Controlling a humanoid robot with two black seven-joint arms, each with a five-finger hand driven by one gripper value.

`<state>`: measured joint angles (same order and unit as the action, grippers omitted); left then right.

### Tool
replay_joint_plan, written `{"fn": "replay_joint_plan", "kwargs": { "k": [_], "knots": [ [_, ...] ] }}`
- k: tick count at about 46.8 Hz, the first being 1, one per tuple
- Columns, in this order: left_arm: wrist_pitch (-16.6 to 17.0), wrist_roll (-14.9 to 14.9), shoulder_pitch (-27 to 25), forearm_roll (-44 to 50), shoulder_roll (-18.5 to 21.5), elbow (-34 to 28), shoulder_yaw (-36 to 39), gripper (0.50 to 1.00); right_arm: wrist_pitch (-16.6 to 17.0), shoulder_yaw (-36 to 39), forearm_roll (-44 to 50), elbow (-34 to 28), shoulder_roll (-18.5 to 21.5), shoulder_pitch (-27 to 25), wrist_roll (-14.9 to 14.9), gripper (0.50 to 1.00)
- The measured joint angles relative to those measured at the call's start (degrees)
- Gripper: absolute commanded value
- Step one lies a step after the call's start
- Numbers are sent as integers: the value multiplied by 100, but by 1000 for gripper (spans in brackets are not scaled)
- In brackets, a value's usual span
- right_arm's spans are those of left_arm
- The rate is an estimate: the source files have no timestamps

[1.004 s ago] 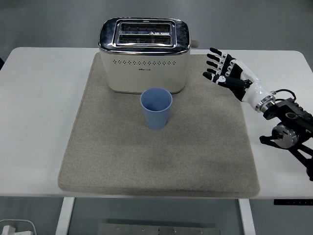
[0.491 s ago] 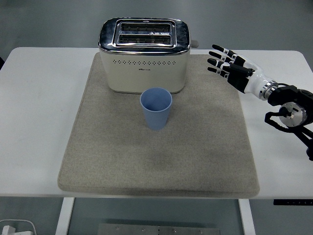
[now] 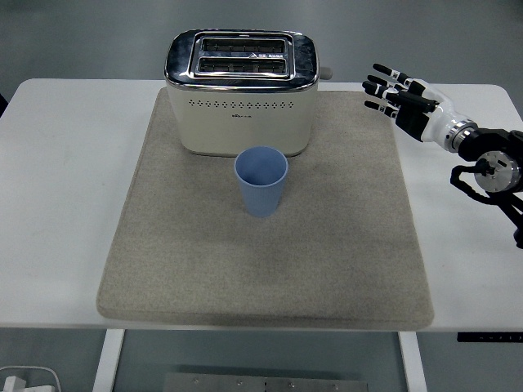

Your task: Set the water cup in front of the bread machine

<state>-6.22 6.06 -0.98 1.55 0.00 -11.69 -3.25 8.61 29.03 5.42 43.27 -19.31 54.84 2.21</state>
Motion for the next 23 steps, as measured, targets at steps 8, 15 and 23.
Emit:
{"fn": "replay_joint_plan", "kwargs": {
  "k": [8,15,23],
  "knots": [
    [0,0,3,0,0,0,0,1000,59,98,-5,-113,117,16,0,928],
    [0,0,1,0,0,-2,0,1000,71,273,-6,-149,171,-23,0,928],
    [-1,0,2,-1,0,-1,0,1000,79,288,-9,-335,216,-25,0,928]
  ]
}}
